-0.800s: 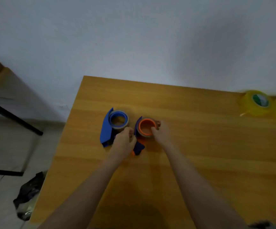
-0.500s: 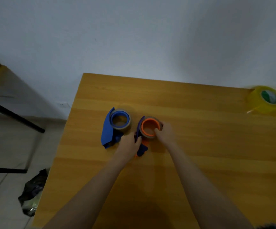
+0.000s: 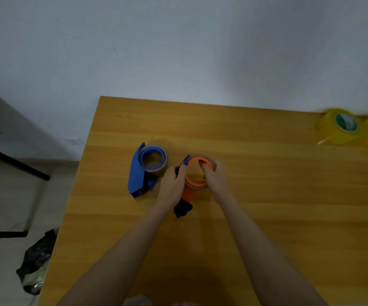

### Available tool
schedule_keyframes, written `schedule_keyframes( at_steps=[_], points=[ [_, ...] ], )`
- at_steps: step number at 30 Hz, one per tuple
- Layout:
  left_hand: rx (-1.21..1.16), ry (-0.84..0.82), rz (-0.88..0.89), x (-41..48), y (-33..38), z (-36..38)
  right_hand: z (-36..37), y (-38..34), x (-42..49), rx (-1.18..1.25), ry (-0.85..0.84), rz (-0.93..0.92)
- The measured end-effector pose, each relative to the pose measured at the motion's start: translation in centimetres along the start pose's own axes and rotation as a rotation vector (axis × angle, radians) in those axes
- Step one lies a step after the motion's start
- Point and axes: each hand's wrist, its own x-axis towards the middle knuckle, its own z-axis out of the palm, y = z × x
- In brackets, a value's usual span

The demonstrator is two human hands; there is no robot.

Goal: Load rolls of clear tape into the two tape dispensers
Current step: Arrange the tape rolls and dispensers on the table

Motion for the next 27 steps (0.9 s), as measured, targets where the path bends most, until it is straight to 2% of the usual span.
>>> schedule_keyframes(
  at_steps=[6,11,15,18,20,24,27],
  points=[
    [-0.18,0.173,-0.068,0.9,0.9,-0.6,0.0,-0.7,-0.4,0.099,0.123,0.026],
    [-0.188,0.188,-0.077,1.1,1.3,-0.9,0.0,-1.2,-0.2,0.092,0.128,0.053],
    [-0.297,0.081,-0.177,1.4,0.9,-0.7,-0.2,-0.5,0.2,0.128,0.157,0.13],
    [-0.211,-0.095,-0.257,1.7,0.5,-0.8,-0.4,-0.1,0.0,0.213,0.165,0.2],
    [-0.203,-0.148,-0.265,1.3,0.1,-0.5,-0.7,-0.1,-0.1,0.24,0.153,0.213],
    [-0.207,-0.078,-0.237,0.7,-0.4,-0.2,-1.7,-0.5,-0.3,0.079,0.085,0.114],
    [-0.104,-0.046,-0.174,0.5,-0.6,-0.6,-3.1,-0.9,-0.2,-0.062,-0.051,-0.072]
  ],
)
